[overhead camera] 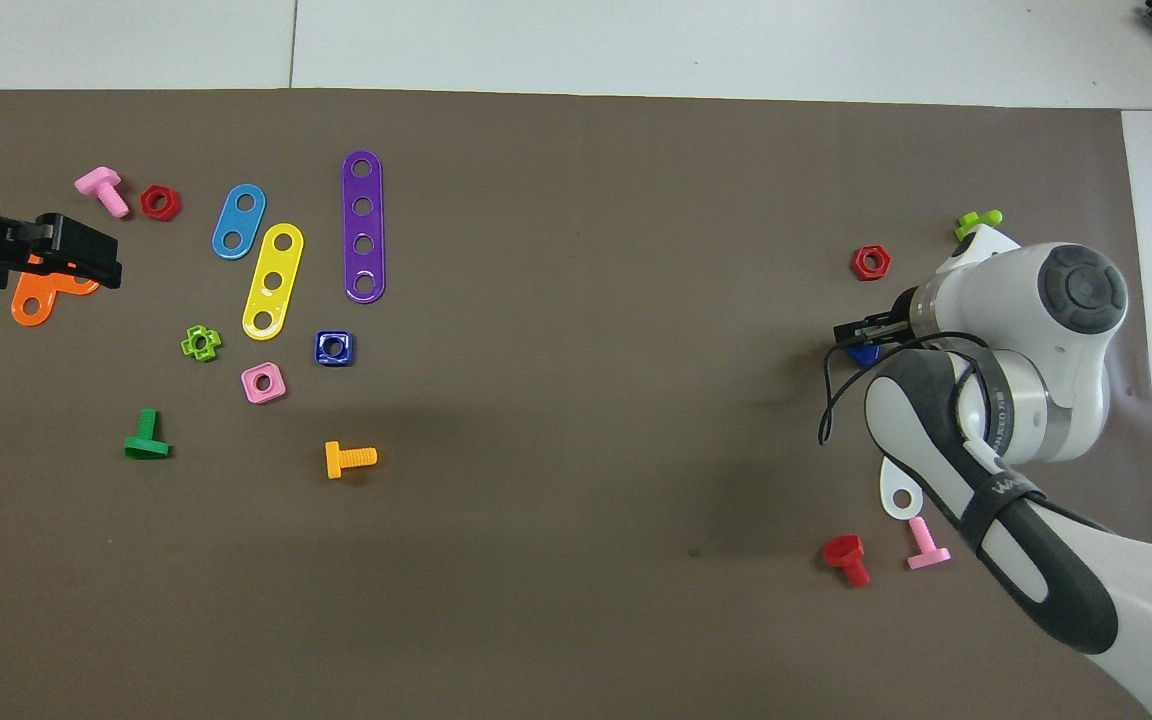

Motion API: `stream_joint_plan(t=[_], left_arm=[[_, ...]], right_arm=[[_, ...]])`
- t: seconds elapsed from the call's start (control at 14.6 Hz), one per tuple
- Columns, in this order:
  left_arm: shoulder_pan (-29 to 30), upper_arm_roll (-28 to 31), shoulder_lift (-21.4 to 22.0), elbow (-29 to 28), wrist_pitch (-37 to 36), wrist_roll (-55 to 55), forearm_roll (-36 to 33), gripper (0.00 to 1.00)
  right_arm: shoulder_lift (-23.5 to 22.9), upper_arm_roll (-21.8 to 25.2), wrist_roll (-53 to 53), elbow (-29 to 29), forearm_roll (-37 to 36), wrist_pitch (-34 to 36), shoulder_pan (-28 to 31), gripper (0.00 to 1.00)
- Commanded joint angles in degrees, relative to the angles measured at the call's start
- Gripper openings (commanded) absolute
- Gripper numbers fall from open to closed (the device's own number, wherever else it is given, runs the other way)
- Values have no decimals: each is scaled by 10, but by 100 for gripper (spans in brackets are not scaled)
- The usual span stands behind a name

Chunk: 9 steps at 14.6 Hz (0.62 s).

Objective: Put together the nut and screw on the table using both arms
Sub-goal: 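Reach the right gripper to the blue screw and grasp it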

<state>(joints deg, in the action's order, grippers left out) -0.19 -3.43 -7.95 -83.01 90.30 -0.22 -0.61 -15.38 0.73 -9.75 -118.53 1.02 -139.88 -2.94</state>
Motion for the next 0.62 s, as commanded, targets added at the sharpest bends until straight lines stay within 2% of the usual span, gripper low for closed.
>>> stream_joint_plan(t=[0.0, 0.55], left_arm=[[8, -4, 21, -28, 13, 2, 1, 100], [6, -4, 26, -32, 9, 0, 1, 100]], right_arm=[[15, -1, -32, -21, 12, -6, 5, 57], [19, -1, -33, -32, 12, 0, 3, 54]])
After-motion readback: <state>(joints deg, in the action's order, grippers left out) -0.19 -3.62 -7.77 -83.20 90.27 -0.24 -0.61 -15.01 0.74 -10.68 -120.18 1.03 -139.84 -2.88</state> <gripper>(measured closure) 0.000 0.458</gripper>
